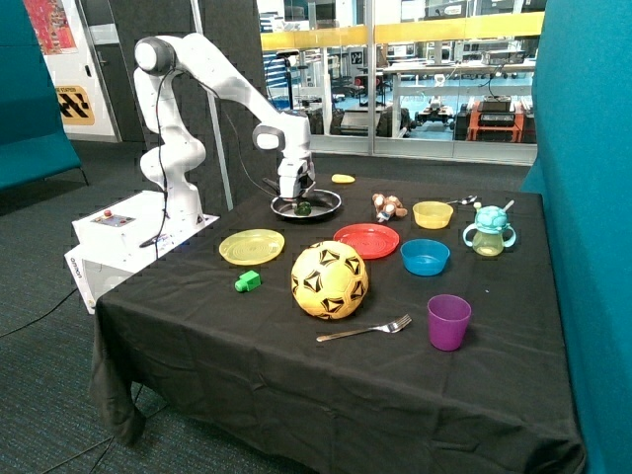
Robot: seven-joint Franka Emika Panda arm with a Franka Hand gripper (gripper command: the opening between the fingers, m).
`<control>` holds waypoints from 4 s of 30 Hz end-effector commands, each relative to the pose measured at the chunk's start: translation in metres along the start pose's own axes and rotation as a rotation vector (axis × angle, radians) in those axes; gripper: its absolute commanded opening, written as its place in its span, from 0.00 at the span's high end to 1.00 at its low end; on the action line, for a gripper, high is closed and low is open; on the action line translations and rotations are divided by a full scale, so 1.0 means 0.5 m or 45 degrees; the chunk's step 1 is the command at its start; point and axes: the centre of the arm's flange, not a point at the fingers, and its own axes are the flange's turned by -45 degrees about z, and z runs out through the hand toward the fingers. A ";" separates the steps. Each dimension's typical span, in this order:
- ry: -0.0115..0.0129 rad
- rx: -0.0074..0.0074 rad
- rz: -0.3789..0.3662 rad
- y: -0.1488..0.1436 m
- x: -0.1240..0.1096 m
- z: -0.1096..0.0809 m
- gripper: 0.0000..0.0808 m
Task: Cook the capsicum and place it on a plate
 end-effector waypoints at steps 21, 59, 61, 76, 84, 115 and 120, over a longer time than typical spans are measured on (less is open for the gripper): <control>-0.0006 0.0063 0.051 0.068 0.016 -0.144 0.12; -0.0011 0.0062 0.262 0.311 0.020 -0.178 0.15; -0.0011 0.0062 0.268 0.312 0.023 -0.180 0.15; -0.0008 0.0063 0.151 0.254 0.075 -0.206 0.14; -0.0006 0.0063 0.043 0.210 0.129 -0.222 0.14; -0.0001 0.0063 -0.147 -0.008 0.069 -0.155 0.13; -0.0001 0.0063 -0.141 -0.024 0.057 -0.136 0.13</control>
